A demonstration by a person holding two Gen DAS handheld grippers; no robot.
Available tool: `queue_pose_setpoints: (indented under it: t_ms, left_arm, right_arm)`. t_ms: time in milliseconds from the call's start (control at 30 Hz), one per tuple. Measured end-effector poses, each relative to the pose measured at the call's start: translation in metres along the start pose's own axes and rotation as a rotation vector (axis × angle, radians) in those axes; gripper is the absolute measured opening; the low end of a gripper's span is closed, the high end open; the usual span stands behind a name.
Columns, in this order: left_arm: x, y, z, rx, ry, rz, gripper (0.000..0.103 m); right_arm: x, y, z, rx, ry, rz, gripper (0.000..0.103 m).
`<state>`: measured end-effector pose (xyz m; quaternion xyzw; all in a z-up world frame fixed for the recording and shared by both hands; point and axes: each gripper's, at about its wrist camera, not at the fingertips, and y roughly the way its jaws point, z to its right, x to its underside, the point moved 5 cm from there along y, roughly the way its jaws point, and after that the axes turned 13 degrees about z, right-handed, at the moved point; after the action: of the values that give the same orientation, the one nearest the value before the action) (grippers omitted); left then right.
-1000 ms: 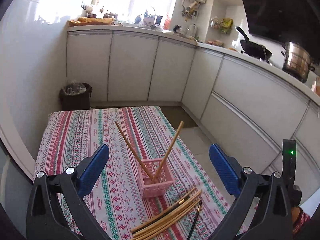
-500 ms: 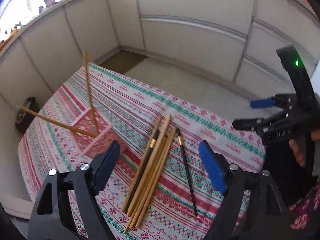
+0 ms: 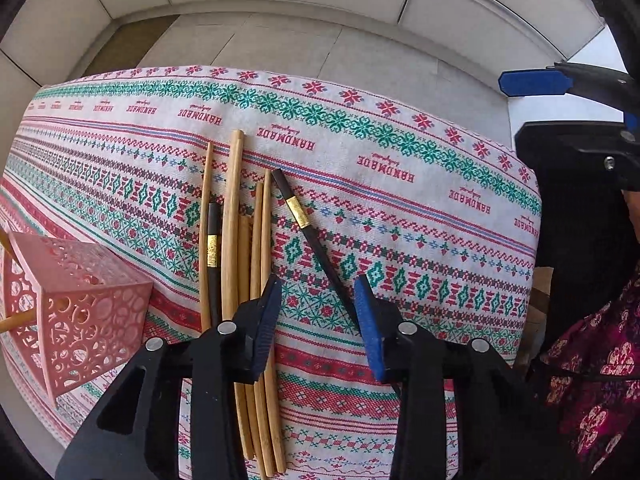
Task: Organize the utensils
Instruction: 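Grasp a plain chopstick from the pile with the left tool while the right tool approaches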
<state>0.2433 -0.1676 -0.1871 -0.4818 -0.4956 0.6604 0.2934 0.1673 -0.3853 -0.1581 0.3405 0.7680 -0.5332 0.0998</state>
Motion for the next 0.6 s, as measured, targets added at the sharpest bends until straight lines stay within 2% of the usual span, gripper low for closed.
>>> queue_pose_setpoints:
  t_ms: [133,267,500,600]
  left_arm:
    - [-0.004,0.011,-0.007,0.01,0.012,-0.023,0.022]
    - [-0.005,0.024,-0.018,0.002,0.021,-0.049,0.022]
    - [-0.013,0.026,-0.037,-0.027,0.007,-0.018,0.022]
    - [-0.01,0.031,-0.044,-0.016,-0.001,-0.033,0.022]
  right_arm:
    - [0.002,0.004,0.002,-0.014,0.02,-0.028,0.092]
    - [0.001,0.004,0.004,-0.009,0.03,-0.022,0.092]
    - [0.003,0.007,0.005,-0.01,0.039,-0.037,0.092]
    - [0.003,0.008,0.005,-0.008,0.037,-0.04,0.092]
